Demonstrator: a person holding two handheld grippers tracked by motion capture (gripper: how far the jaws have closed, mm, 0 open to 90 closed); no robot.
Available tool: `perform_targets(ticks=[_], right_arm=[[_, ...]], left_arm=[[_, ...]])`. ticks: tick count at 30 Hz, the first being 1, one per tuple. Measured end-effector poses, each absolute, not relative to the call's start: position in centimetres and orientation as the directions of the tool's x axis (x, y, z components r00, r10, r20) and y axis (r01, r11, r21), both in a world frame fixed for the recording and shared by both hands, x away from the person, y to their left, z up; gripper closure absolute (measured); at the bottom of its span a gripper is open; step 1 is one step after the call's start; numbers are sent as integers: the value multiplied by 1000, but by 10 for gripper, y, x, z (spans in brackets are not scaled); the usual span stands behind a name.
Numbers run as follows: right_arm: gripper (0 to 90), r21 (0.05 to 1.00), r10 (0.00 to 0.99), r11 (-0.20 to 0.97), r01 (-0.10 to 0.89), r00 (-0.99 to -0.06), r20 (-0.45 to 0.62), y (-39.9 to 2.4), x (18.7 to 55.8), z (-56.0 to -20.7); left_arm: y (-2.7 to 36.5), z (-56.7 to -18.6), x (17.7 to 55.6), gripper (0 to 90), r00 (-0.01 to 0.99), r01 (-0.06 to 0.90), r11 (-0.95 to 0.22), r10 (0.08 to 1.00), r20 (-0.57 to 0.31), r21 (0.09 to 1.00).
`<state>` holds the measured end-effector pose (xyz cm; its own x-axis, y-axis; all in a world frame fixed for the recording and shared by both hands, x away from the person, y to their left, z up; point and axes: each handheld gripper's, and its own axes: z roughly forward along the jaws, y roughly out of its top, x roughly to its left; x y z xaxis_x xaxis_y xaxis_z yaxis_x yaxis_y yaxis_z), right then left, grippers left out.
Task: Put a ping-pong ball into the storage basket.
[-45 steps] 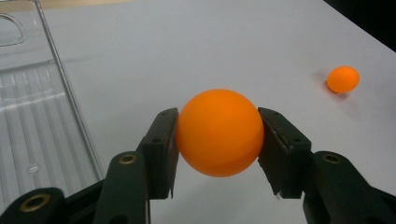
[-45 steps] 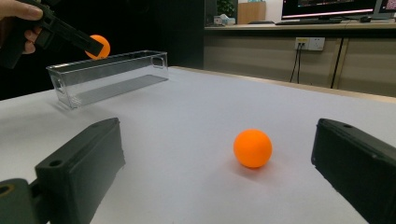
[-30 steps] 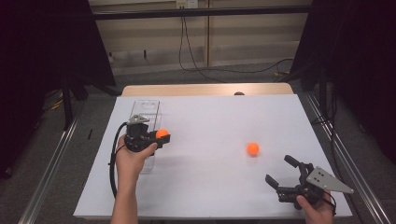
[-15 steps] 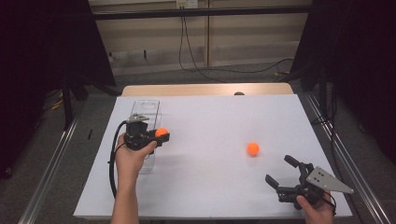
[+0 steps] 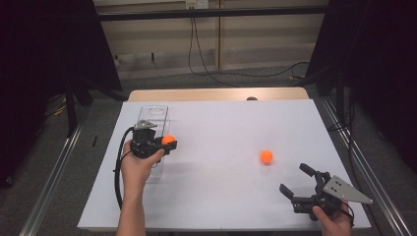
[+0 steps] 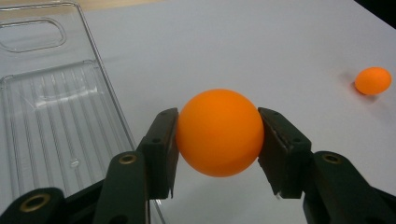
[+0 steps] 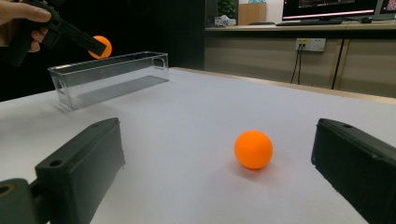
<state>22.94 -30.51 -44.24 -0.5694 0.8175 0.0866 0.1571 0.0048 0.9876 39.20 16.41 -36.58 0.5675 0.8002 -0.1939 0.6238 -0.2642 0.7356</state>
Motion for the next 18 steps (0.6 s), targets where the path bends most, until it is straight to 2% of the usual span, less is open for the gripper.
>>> perform_targets(ticks=[18], right_arm=[[17,988,817,11,156,-570,81,-305,229,-442]], left_arm=[[178,-363,392,509,547,613,-244,818,-180,752]])
